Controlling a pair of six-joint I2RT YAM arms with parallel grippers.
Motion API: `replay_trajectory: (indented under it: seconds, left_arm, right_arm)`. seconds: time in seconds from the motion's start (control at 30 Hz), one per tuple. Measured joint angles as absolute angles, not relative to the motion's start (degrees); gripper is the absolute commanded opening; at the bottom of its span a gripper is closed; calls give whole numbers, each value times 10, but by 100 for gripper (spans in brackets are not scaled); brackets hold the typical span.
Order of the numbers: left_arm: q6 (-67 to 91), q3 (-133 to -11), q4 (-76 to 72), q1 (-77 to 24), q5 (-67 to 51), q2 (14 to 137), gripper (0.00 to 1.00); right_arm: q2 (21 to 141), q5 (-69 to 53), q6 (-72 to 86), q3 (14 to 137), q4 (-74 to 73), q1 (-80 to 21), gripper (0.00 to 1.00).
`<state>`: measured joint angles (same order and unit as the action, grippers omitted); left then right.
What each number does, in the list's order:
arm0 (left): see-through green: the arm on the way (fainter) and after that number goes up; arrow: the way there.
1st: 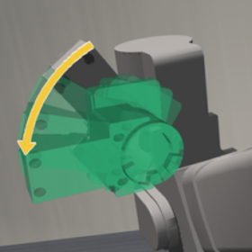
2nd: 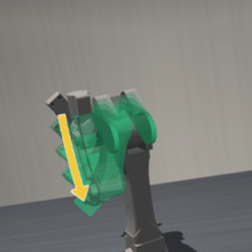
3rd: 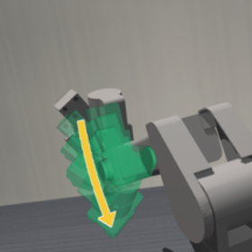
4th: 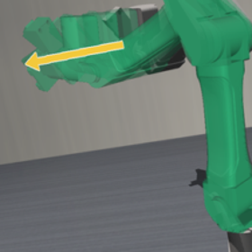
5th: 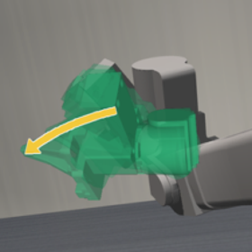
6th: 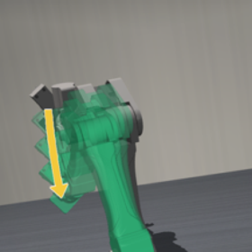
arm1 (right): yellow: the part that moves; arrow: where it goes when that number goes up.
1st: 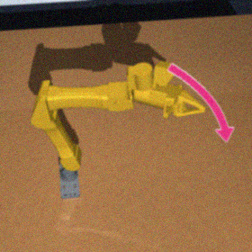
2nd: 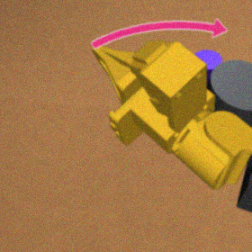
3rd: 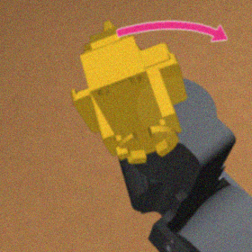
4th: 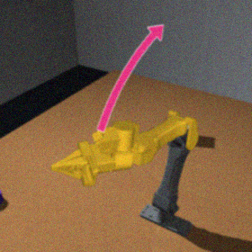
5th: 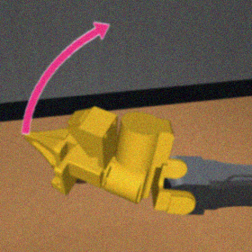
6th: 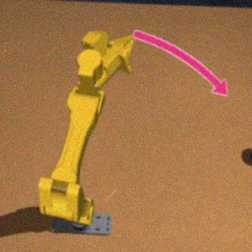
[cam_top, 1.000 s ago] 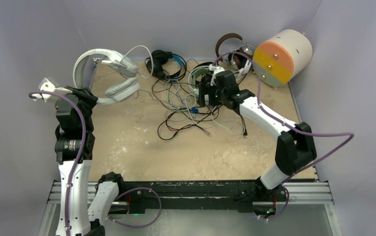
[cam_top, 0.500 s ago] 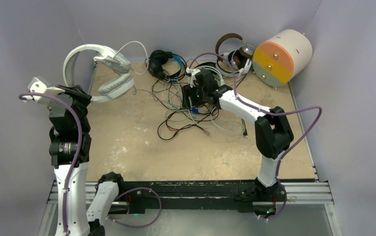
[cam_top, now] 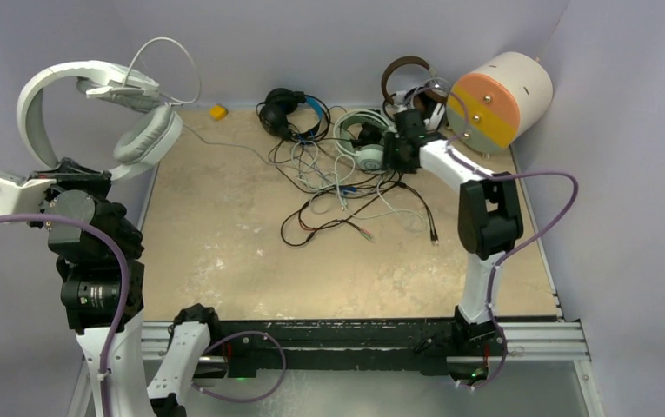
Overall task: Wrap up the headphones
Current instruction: Untie the headphones cable.
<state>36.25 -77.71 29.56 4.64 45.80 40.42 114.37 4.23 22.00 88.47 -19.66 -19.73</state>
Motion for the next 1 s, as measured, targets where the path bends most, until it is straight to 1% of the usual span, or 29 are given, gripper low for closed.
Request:
replay_trajectory:
  seconds: [0.07,0.17,0.27,0.37,0.47,0.57,0.7,0.83,1.0]
  left_arm:
    - [362,-781,291,45,473,401,0]
    - [362,-777,285,44,479,395,0]
    - [362,-760,276,44,468,392,0]
    - [362,-741,271,44,437,392,0]
    - [362,-731,271,44,408,395,0]
    - [362,-729,270,44,391,396,0]
    - [361,-729,264,44,382,390,0]
    - [359,-737,262,44,382,385,0]
    - [354,-758,262,44,382,381,0]
  right_arm:
    - [1143,75,227,886,-213,-160,58]
    - [1137,122,229,883,-221,-110,67]
    - [1098,130,211,855,-211,-93,71]
    - [1044,104,186,828,-192,-118,71]
    - [1006,72,157,825,-168,-178,71]
    - [995,25,125,825,-135,-242,71]
    - [1013,-58,83,826,-100,-295,71]
    - [1063,-109,47,850,-89,-299,71]
    - [1127,-131,3,890,-82,-301,71]
